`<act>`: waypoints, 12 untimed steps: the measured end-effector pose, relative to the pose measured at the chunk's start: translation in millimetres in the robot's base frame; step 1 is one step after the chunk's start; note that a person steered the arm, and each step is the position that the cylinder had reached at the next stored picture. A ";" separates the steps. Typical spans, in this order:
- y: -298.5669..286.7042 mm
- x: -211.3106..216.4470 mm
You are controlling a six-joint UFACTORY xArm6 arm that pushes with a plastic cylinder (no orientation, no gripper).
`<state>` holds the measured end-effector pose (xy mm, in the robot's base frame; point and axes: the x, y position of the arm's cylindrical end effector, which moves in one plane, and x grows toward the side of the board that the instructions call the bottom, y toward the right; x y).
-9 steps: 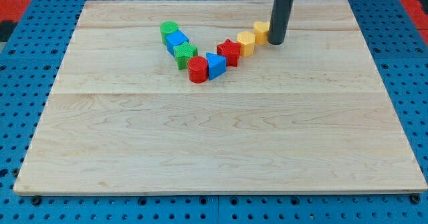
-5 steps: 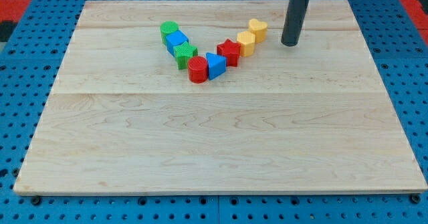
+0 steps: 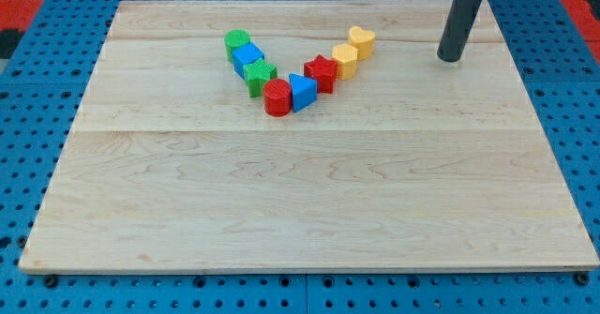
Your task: Touch the top left of yellow hexagon
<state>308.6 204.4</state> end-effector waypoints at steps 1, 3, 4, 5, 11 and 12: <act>0.0 -32.6; -16.7 -86.1; -43.2 -95.4; -67.2 -95.4; -117.3 -59.4; -118.6 -54.6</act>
